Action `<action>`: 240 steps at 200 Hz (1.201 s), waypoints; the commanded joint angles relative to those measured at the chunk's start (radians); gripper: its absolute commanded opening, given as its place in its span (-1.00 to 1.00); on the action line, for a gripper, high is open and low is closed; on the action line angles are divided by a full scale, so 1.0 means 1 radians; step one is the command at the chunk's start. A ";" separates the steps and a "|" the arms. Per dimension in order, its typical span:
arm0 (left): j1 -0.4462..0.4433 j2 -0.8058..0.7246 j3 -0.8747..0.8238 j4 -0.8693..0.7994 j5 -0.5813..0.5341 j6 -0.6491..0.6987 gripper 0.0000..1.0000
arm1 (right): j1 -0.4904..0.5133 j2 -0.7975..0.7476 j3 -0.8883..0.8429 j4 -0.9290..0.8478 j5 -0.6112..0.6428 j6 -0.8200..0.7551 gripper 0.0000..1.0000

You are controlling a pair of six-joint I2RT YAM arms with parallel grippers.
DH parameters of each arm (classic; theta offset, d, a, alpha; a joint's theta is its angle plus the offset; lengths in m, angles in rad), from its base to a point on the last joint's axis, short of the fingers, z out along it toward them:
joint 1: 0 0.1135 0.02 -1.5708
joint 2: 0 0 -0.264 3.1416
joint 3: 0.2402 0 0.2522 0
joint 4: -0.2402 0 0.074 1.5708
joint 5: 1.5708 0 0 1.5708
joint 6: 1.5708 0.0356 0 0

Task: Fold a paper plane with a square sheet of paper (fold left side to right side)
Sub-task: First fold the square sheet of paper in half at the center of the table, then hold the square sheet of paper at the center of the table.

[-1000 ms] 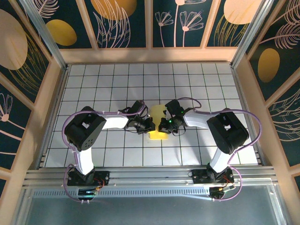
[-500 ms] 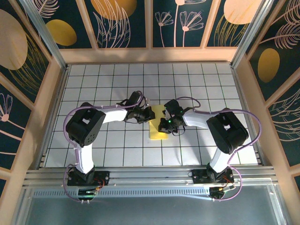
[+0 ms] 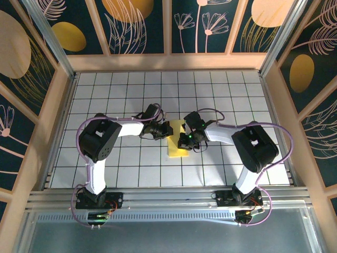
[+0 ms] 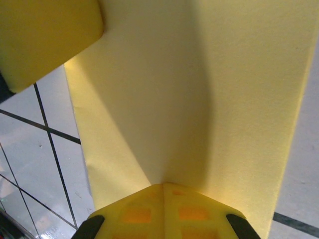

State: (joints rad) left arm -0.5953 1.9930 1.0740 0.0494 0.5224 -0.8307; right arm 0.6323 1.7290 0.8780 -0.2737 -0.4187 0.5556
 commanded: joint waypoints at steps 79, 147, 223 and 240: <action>0.082 0.084 0.082 -0.020 -0.078 0.028 -1.00 | -0.001 0.063 -0.025 -0.124 0.146 -0.037 -1.00; 0.140 0.181 0.253 -0.075 -0.097 0.051 -1.00 | -0.002 0.060 -0.033 -0.115 0.143 -0.039 -1.00; 0.175 0.256 0.361 -0.115 -0.108 0.070 -1.00 | -0.002 0.046 -0.044 -0.094 0.124 -0.022 -1.00; 0.176 0.230 0.344 -0.106 -0.108 0.078 -1.00 | -0.003 0.044 -0.044 -0.075 0.102 -0.013 -1.00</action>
State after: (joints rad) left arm -0.4412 2.2173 1.4281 -0.0341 0.5034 -0.7891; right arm 0.6319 1.7355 0.8875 -0.2390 -0.3672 0.5316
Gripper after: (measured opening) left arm 0.045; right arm 0.051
